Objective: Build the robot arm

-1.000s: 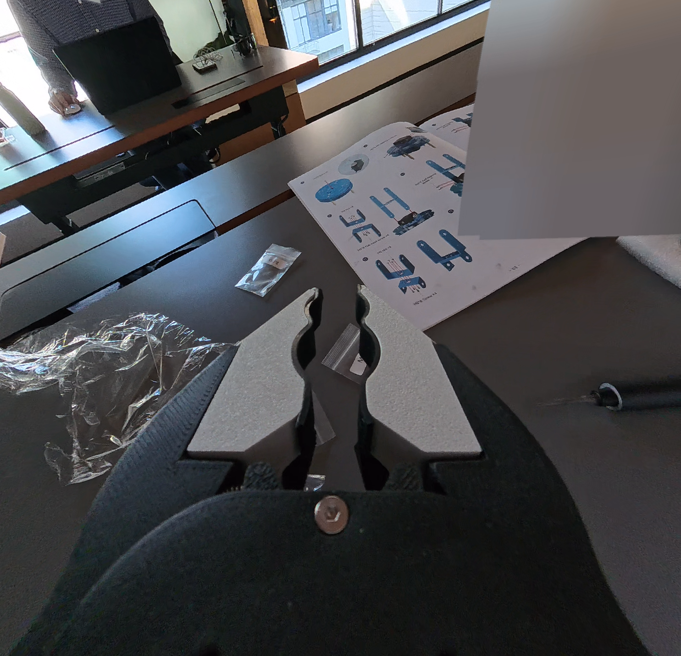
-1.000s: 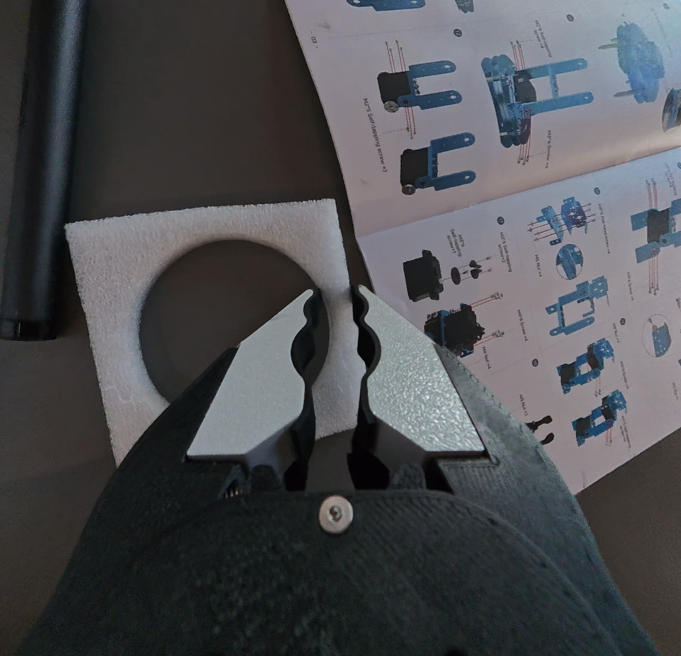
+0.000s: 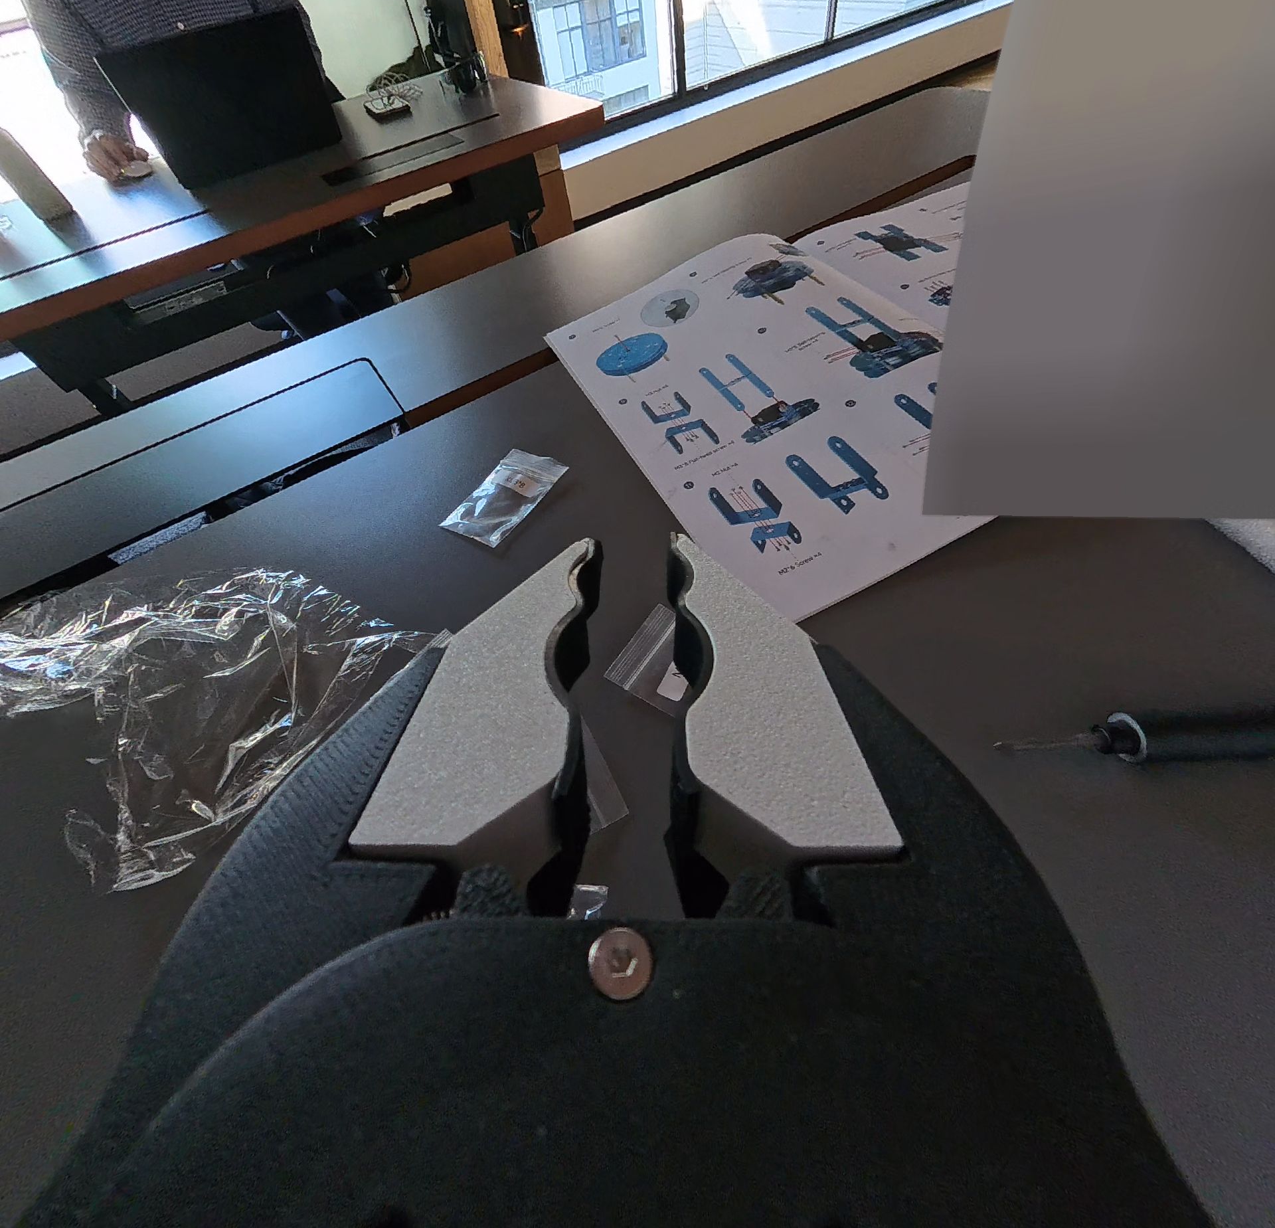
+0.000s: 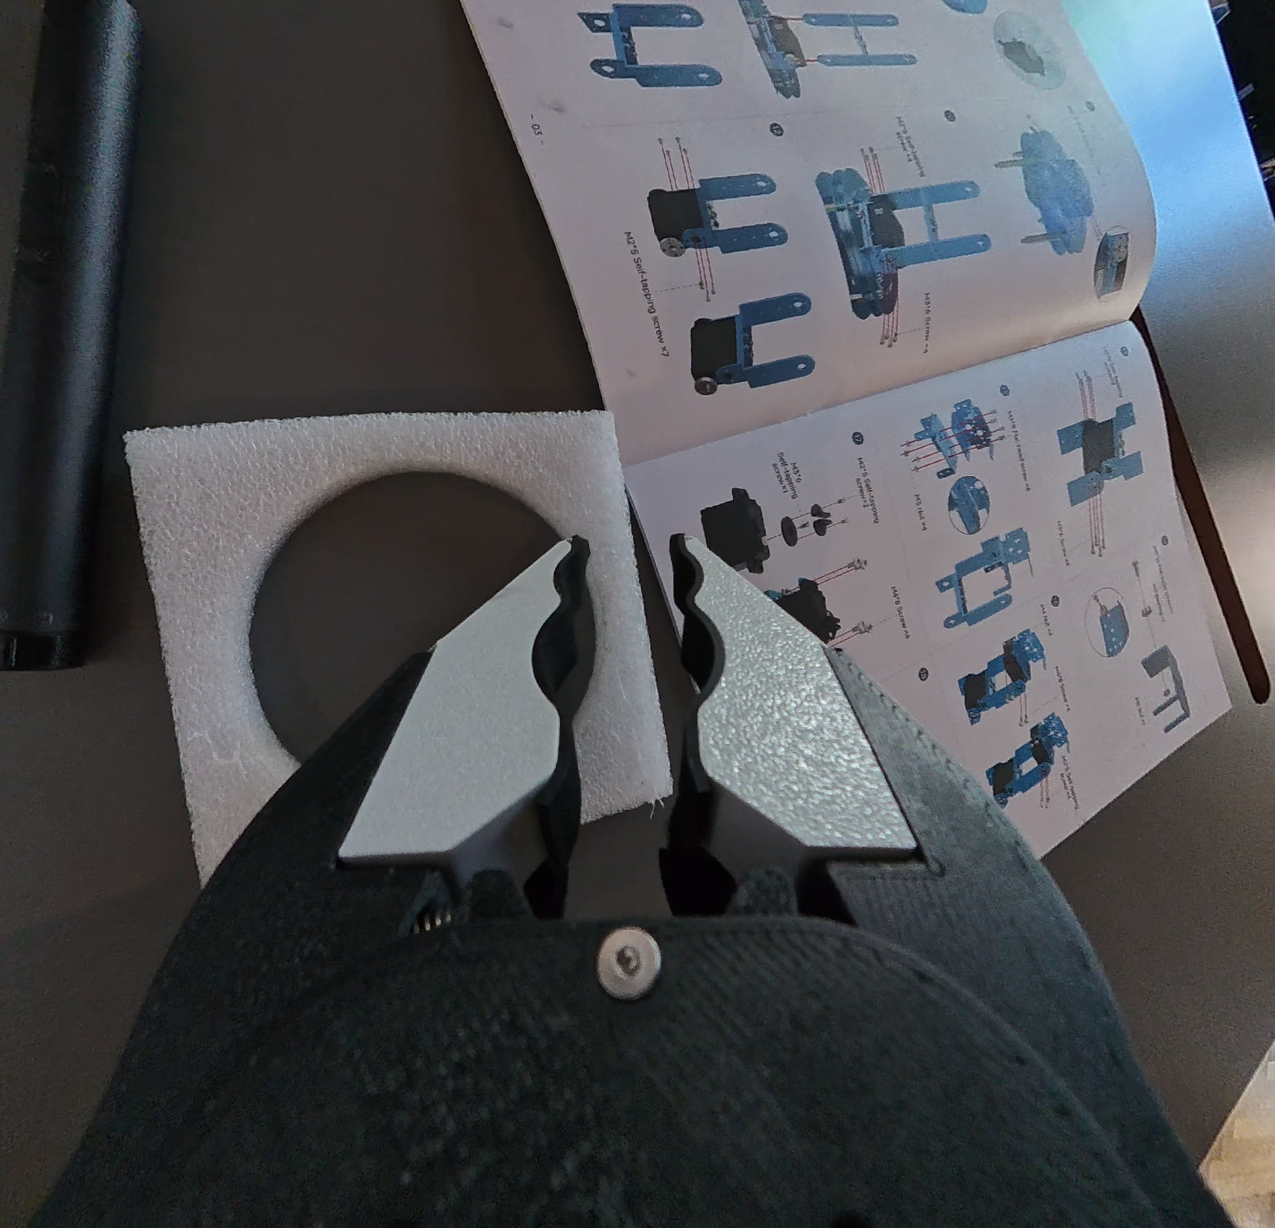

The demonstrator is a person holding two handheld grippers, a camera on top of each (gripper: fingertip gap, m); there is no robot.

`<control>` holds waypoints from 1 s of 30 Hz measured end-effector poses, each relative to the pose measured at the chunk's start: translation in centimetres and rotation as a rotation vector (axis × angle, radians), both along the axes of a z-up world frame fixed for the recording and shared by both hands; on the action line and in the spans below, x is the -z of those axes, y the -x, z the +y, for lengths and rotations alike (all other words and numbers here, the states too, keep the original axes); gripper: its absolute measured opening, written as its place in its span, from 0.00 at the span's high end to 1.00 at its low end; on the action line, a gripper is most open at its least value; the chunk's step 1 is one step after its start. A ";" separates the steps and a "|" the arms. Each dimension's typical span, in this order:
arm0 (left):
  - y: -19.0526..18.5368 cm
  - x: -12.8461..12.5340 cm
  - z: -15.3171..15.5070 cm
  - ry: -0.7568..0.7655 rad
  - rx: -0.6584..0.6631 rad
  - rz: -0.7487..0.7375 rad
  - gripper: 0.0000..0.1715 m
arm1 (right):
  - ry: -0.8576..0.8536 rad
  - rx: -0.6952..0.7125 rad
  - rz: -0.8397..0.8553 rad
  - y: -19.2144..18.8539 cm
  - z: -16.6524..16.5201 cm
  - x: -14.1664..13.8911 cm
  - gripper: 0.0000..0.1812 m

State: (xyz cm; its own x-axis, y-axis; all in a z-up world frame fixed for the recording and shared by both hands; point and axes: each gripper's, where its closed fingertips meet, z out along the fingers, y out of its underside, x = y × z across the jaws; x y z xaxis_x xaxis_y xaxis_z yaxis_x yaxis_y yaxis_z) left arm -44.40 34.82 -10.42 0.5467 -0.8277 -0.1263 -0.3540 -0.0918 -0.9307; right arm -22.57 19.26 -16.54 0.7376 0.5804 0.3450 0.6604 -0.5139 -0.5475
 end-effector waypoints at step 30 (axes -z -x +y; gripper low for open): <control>4.6 -3.5 3.3 0.040 -0.219 -0.274 0.88 | -0.081 0.074 -0.075 -1.3 1.0 -0.9 0.91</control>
State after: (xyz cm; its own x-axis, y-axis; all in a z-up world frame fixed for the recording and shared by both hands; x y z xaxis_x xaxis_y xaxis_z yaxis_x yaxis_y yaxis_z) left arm -48.96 38.14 -6.89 0.7211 -0.6882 0.0800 -0.0591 -0.1762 -0.9826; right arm -21.22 20.29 -15.67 0.7477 0.4939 0.4439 0.6631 -0.5189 -0.5395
